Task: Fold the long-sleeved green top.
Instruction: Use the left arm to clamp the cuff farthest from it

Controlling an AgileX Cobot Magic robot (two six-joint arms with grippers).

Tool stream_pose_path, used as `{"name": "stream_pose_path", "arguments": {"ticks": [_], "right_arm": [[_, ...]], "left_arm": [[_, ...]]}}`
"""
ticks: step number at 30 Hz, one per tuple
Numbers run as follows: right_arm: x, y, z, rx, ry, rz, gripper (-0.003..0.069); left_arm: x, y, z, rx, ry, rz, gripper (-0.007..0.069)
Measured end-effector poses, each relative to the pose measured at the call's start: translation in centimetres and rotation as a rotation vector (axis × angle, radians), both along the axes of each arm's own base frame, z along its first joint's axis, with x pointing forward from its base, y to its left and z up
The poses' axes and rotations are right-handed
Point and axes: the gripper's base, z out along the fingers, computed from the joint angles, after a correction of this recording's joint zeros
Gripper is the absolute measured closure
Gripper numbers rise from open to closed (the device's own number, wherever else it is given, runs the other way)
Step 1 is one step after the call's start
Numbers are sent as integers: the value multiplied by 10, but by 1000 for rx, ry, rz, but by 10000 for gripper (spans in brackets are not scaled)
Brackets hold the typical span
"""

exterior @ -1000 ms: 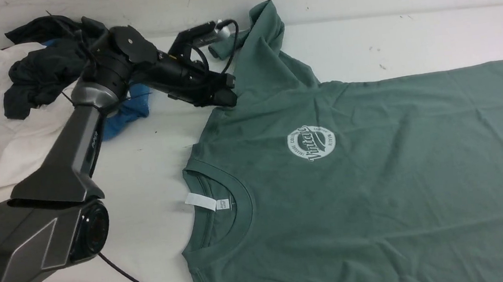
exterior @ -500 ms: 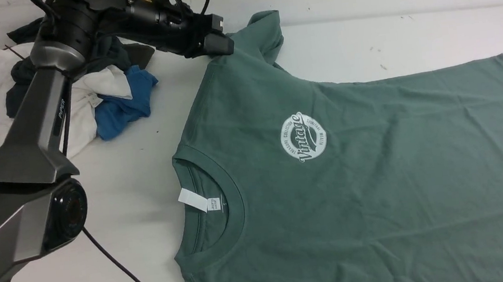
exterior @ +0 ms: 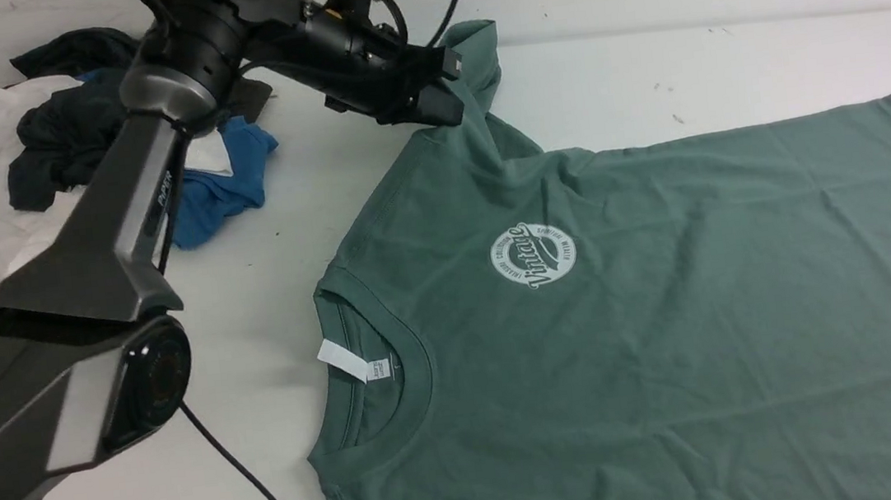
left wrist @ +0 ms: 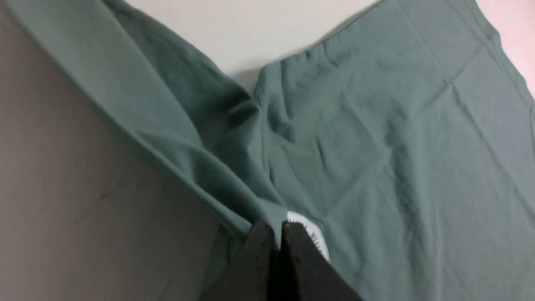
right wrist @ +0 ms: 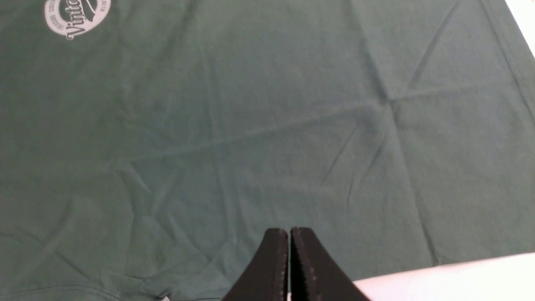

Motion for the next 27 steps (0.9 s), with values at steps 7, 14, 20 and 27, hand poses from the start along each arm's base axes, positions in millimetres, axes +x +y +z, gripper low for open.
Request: {"name": "stream_pose_path", "arguments": {"ticks": [7, 14, 20, 27], "right_arm": [[5, 0, -2, 1, 10, -1, 650], [7, -1, -2, 2, 14, -2, 649], [7, -1, -2, 1, 12, -2, 649], [7, -1, -2, 1, 13, -2, 648]], "left_arm": [[-39, -7, -20, 234, 133, -70, 625], [-79, -26, -52, 422, 223, -201, 621], [-79, -23, -59, 458, 263, -148, 496], [-60, -17, -16, 421, 134, -65, 226]]}}
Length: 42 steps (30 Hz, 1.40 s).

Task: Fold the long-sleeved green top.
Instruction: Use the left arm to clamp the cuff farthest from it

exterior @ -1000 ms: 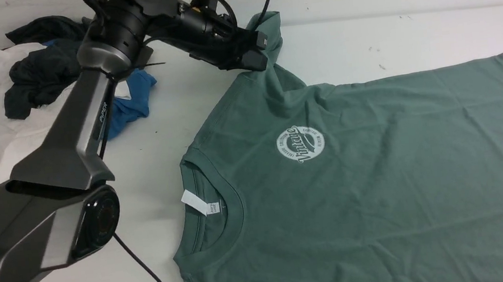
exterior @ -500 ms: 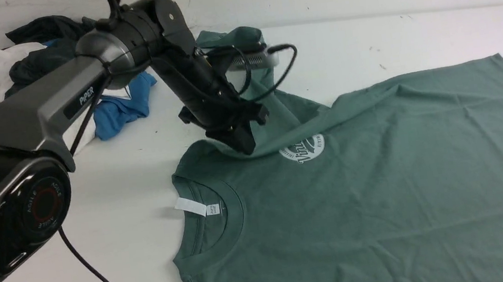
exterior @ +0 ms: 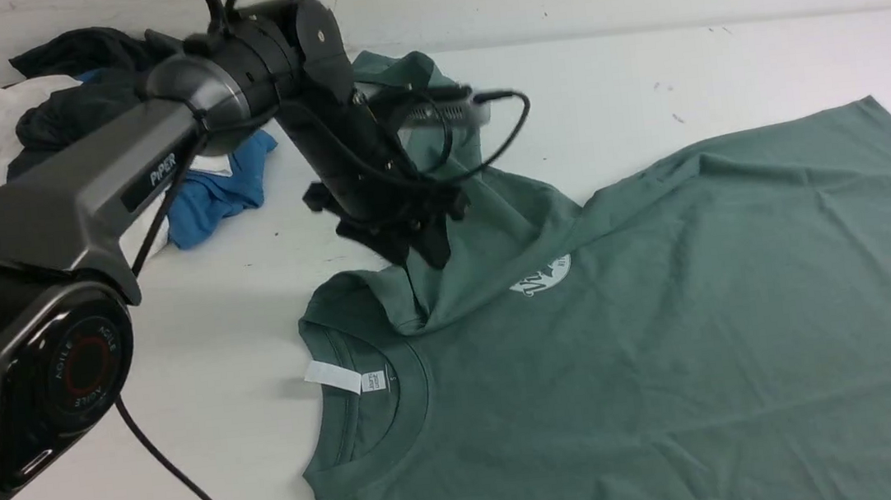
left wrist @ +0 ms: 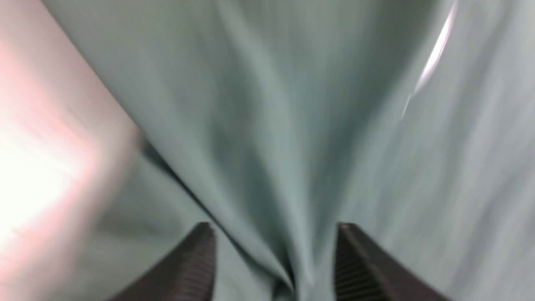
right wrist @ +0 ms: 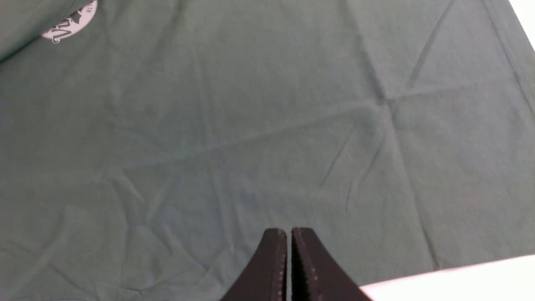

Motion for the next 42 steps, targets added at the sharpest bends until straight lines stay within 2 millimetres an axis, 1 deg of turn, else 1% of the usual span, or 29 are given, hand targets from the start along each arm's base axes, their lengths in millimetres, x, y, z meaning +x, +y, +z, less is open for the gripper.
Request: {"name": "stream_pose_path", "arguments": {"ticks": [2, 3, 4, 5, 7, 8, 9, 12, 13, 16, 19, 20, 22, 28, 30, 34, 35, 36, 37, 39, 40, 42], "right_arm": [[0, 0, 0, 0, 0, 0, 648], [0, 0, 0, 1, 1, 0, 648], [0, 0, 0, 4, 1, 1, 648], [0, 0, 0, 5, 2, 1, 648], [0, 1, 0, 8, 1, 2, 648], [0, 1, 0, 9, 1, 2, 648], [0, 1, 0, 9, 1, 2, 648], [0, 1, 0, 14, 4, 3, 648], [0, 1, 0, 17, 4, 3, 648], [0, 2, 0, 19, 4, 4, 646], [0, 2, 0, 19, 4, 4, 646], [0, 2, 0, 19, 4, 4, 646], [0, 2, 0, 19, 5, 4, 646], [0, 2, 0, 19, 6, 4, 646], [-1, 2, 0, 19, 7, 4, 646], [-1, 2, 0, 19, 7, 4, 646], [-1, 2, 0, 19, 7, 4, 646], [-1, 2, 0, 19, 7, 4, 646], [-1, 2, 0, 19, 7, 4, 646], [-1, 2, 0, 19, 7, 4, 646], [-1, 2, 0, 19, 7, 4, 646], [-1, 2, 0, 19, 7, 4, 646]], "left_arm": [[9, 5, 19, -29, -78, 39, 177], [15, 7, 32, -57, -149, 65, 151], [22, 9, 39, -81, -214, 90, 136], [28, 10, 45, -101, -273, 113, 128], [39, 11, 46, -132, -354, 151, 124], [44, 11, 41, -141, -376, 166, 124], [45, 11, 39, -139, -373, 166, 124], [60, 8, 8, -149, -398, 203, 125], [63, 7, 0, -148, -398, 209, 125], [74, 5, -33, -142, -395, 231, 125], [79, 5, -47, -143, -409, 245, 125], [83, 5, -55, -149, -435, 260, 125], [87, 5, -62, -155, -462, 275, 125], [97, 5, -72, -182, -560, 317, 125], [99, 5, -77, -184, -569, 325, 125], [101, 5, -98, -177, -543, 335, 125], [101, 5, -103, -174, -535, 336, 130], [102, 5, -107, -177, -543, 343, 153], [102, 5, -107, -177, -543, 343, 153], [102, 4, -108, -189, -539, 351, 245], [102, 4, -109, -197, -533, 356, 303], [102, 3, -108, -211, -523, 354, 447]]}}
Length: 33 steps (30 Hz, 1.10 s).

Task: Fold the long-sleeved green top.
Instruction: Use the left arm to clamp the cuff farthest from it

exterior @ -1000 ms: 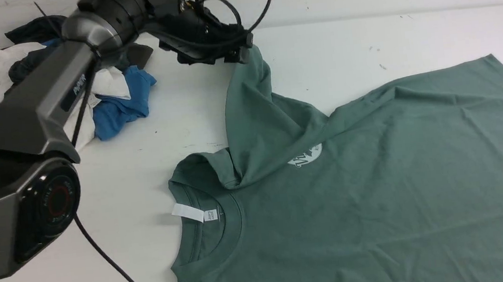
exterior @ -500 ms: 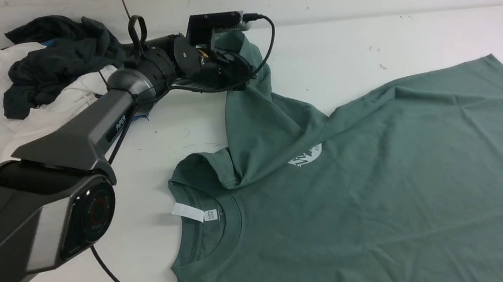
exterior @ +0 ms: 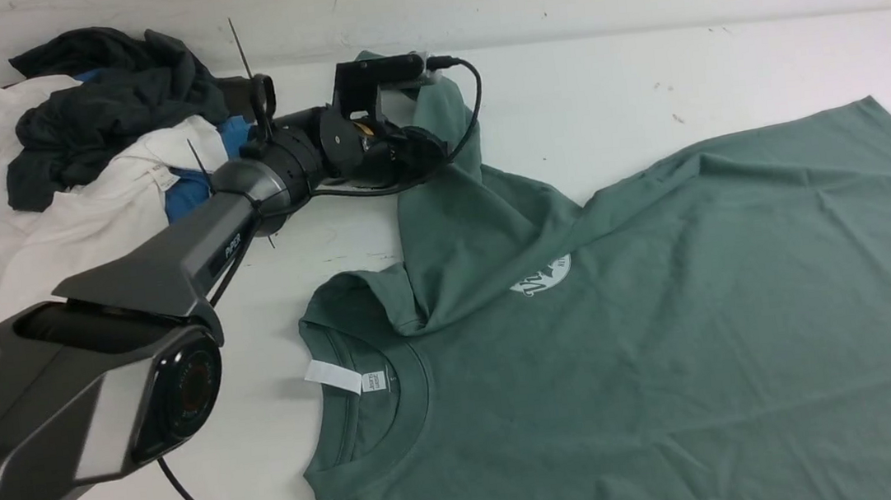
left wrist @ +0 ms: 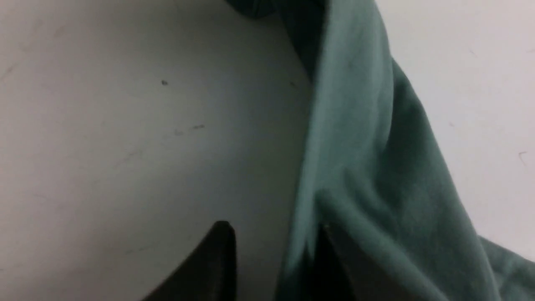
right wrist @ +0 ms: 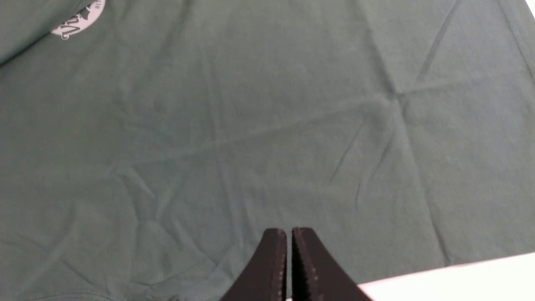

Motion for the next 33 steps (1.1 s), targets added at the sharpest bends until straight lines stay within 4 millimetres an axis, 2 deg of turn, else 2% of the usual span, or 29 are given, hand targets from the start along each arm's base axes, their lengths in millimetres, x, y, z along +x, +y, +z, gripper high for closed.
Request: {"name": "stream_pose_path", "arguments": {"ticks": [1, 2, 3, 4, 6, 9, 11, 13, 14, 15, 17, 18, 20, 24, 27, 32, 33], "right_arm": [[0, 0, 0, 0, 0, 0, 646], [0, 0, 0, 0, 0, 0, 646], [0, 0, 0, 0, 0, 0, 646], [0, 0, 0, 1, 0, 0, 646], [0, 0, 0, 3, 1, 1, 646], [0, 0, 0, -4, 0, 11, 646], [0, 0, 0, -5, 0, 12, 646], [0, 0, 0, -6, 0, 13, 646], [0, 0, 0, -6, 0, 13, 646], [0, 0, 0, -6, 0, 13, 646], [0, 0, 0, -7, 0, 15, 646], [0, 0, 0, -6, 1, 15, 646], [0, 1, 0, -5, 5, 16, 646], [-1, 1, 0, -4, 7, 17, 646], [-1, 1, 0, -4, 7, 17, 646], [-1, 1, 0, 0, 6, 18, 646], [-1, 1, 0, 0, 6, 18, 646]], "left_arm": [[0, 0, 0, -2, -1, -1, 463], [0, 0, 2, -3, 3, -12, 549], [0, 0, 4, -4, 1, -16, 564], [1, 2, 16, -8, -6, -44, 604], [2, 5, 32, -11, -33, -64, 618], [7, 26, 107, -85, -194, -89, 622], [3, 44, 166, -159, -337, -95, 622], [-4, 60, 204, -237, -415, -116, 622], [-6, 63, 213, -253, -434, -126, 622], [-17, 75, 241, -313, -484, -186, 622], [-25, 83, 249, -348, -467, -258, 622], [-27, 84, 248, -350, -450, -291, 622], [-28, 85, 235, -332, -373, -361, 622], [-20, 80, 185, -301, -162, -404, 622], [-11, 71, 130, -241, 27, -364, 600], [-2, 54, 76, -118, 128, -305, 510], [-2, 53, 74, -110, 125, -301, 498]]}}
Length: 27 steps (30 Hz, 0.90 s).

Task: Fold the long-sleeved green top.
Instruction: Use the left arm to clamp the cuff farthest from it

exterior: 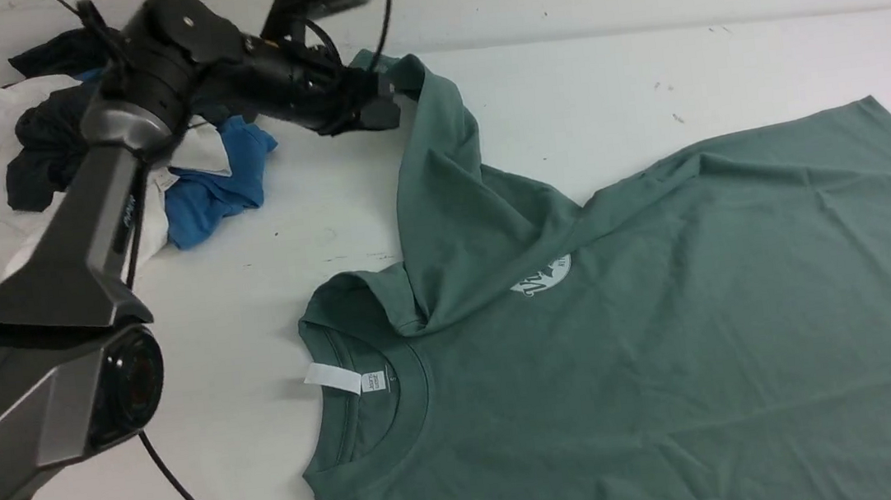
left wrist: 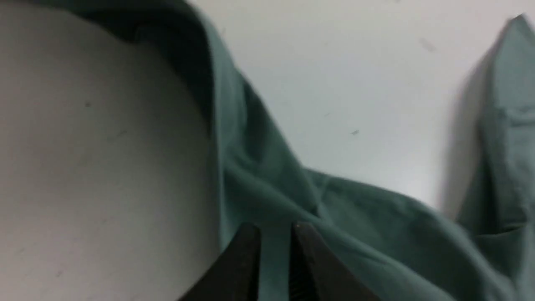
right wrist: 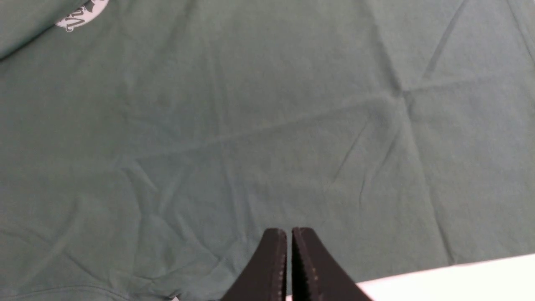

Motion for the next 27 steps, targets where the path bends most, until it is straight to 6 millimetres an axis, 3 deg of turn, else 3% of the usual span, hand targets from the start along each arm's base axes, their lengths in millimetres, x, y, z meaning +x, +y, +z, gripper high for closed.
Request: {"name": "stream_pose_path", "arguments": {"ticks": [2, 6, 10, 18, 27], "right_arm": [[0, 0, 0, 1, 0, 0, 646], [0, 0, 0, -5, -1, 11, 646], [0, 1, 0, -2, -2, 14, 646], [0, 1, 0, 3, -2, 15, 646], [0, 1, 0, 4, -3, 16, 646]], "left_arm": [[4, -10, -13, 23, -23, 18, 414], [10, -17, -20, 6, -89, 68, 296], [17, -16, -24, -4, -140, 111, 225], [27, -17, -58, -53, -177, 180, 207], [32, -28, -67, -121, -263, 222, 207]]}}
